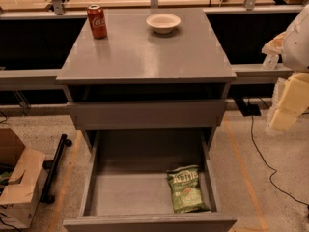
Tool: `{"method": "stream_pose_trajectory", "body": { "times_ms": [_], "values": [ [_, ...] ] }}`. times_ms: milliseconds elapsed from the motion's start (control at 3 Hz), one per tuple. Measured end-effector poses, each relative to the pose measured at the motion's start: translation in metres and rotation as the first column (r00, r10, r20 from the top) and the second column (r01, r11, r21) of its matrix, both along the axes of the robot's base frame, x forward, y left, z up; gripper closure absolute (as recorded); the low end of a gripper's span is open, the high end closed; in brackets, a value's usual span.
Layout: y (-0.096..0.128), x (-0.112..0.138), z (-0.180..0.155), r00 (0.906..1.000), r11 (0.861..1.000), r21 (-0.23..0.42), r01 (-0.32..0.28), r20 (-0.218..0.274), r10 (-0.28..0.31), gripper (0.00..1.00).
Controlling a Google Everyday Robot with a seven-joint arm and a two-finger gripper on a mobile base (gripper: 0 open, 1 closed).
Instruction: Pick green jalapeno chip bag from middle drawer and place on counter
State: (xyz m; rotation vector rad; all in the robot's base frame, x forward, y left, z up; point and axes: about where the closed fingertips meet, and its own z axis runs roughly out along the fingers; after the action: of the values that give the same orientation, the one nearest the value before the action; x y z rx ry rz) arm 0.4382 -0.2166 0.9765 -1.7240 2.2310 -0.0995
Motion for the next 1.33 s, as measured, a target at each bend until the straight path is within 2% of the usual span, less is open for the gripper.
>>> {"method": "stream_pose_trajectory", "body": {
  "times_ms": [667,1000,1333],
  "values": [
    [-0.005,0.003,0.001,0.9998,1.0,0.02,0.001,0.018,-0.001,0.0],
    [-0.011,0.001,-0.013,0.9994,0.997,0.07,0.012,0.033,-0.014,0.0],
    [-0.012,0.001,-0.042,0.9959,0.983,0.173,0.057,0.059,-0.069,0.0]
  ]
}}
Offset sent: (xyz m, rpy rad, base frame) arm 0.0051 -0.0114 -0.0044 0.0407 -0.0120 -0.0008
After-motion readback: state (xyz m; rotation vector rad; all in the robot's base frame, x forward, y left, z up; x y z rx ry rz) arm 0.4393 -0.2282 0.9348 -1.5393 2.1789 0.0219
